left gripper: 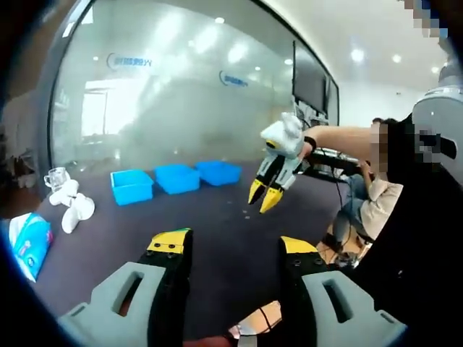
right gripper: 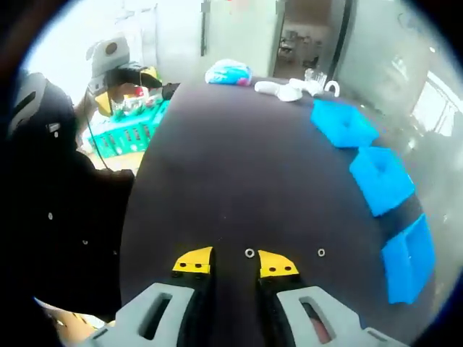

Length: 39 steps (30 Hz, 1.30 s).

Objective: Sort the screws, nuts, and washers into the corresponding bins

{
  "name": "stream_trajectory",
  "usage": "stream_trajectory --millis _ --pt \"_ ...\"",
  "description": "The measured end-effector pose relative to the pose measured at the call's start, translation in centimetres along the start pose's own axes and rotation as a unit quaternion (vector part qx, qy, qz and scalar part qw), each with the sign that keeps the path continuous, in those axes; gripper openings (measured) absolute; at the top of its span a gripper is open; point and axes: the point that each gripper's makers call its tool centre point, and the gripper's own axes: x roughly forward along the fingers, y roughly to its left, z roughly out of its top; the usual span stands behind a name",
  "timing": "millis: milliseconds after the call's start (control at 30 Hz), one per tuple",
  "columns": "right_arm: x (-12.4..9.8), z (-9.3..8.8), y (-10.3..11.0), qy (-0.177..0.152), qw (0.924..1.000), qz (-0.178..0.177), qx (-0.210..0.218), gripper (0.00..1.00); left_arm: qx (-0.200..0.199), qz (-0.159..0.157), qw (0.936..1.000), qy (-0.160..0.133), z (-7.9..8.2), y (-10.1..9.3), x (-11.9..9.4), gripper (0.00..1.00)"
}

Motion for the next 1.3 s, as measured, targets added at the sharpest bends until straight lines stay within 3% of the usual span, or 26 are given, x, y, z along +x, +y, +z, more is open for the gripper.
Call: stream_trajectory --millis 400,1100,1300 --pt "1.9 -1.2 -0.9 0.036 0.9993 0.012 0.002 0.15 -0.012 0.017 0.9998 -0.006 0.0 1.0 -0.5 0.45" --pt "2.8 -1.7 -0.2 0.044 0.9983 0.029 0.026 0.07 -0.016 0.028 0.9995 -0.006 -0.1 1.5 -0.6 0.44" --pt "2.8 -1.6 0.3 0.046 0.9984 0.029 0.013 0.02 -0.015 0.029 0.9994 -0.007 0.0 1.5 -0.7 0.44"
